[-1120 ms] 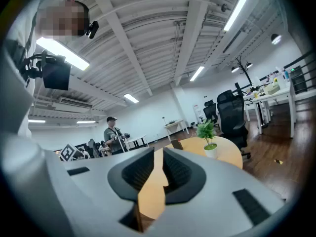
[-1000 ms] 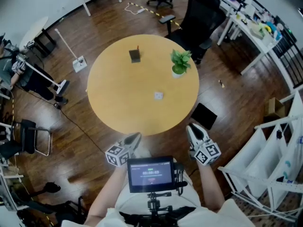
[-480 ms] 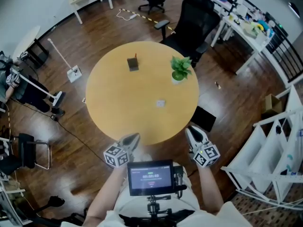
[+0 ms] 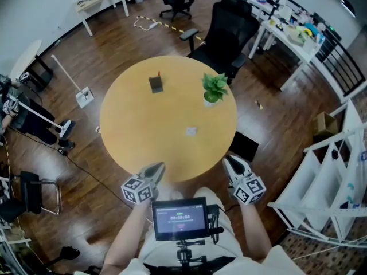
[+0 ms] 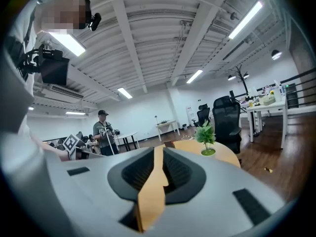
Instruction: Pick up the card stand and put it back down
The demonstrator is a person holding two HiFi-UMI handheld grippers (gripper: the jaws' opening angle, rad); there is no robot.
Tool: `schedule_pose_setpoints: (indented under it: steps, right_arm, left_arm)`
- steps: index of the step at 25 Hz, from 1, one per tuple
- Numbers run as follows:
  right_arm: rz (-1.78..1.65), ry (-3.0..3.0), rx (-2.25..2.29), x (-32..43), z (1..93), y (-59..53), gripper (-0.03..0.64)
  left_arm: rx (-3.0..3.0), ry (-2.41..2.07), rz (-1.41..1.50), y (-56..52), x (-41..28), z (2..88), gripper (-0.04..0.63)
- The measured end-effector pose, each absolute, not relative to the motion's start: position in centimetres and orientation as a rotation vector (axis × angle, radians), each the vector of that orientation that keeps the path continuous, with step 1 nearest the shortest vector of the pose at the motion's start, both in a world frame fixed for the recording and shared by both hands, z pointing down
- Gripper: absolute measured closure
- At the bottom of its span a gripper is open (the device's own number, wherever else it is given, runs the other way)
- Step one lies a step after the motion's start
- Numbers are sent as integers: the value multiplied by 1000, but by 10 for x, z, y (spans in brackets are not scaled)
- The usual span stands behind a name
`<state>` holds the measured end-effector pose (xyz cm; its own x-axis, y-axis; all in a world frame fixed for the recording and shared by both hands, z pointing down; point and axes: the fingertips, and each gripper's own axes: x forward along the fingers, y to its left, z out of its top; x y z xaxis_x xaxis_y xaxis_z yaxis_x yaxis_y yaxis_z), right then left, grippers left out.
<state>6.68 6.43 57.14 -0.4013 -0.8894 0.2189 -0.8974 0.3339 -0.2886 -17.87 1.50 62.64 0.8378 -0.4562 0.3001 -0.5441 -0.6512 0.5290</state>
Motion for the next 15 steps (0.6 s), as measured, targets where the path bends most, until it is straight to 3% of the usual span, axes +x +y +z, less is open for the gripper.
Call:
schedule_pose_setpoints:
  steps: [15]
  right_arm:
    - [562,-2568,1563,92,569,17,558]
  left_arm:
    - [2307,-848,229,-9,-172,641,595]
